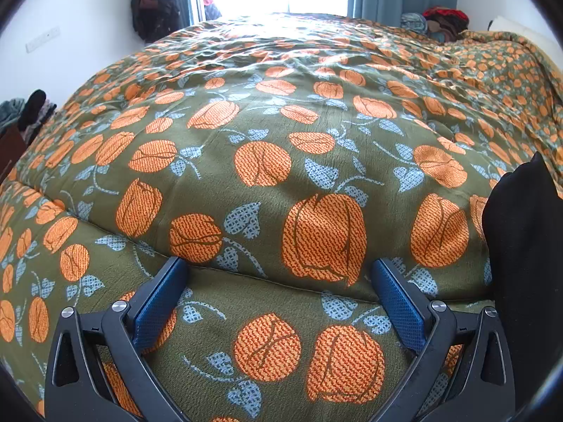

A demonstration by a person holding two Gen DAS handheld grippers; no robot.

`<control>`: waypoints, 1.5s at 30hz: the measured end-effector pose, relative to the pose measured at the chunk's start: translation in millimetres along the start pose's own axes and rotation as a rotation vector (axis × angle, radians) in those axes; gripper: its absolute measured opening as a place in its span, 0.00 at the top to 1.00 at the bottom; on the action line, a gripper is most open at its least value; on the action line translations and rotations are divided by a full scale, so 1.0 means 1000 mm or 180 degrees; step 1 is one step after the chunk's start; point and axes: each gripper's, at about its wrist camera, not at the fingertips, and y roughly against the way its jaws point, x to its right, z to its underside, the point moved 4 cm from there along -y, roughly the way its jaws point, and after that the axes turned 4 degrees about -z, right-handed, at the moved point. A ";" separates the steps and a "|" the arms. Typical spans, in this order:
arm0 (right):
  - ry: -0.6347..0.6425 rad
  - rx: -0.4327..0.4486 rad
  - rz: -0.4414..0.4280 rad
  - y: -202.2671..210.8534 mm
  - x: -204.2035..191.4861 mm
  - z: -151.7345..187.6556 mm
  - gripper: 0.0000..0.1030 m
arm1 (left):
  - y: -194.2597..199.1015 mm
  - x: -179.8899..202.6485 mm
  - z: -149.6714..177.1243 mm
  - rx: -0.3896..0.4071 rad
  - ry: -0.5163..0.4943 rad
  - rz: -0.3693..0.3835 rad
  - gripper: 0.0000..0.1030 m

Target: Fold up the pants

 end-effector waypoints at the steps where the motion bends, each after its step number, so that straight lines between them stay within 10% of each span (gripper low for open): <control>1: 0.0010 0.0003 0.0005 0.000 0.000 0.000 0.74 | 0.000 0.000 0.000 0.0000 0.0000 0.0000 0.00; 45: -0.0010 0.0011 -0.0038 0.000 0.001 0.000 0.74 | 0.000 0.000 0.000 -0.0001 0.0001 -0.0002 0.00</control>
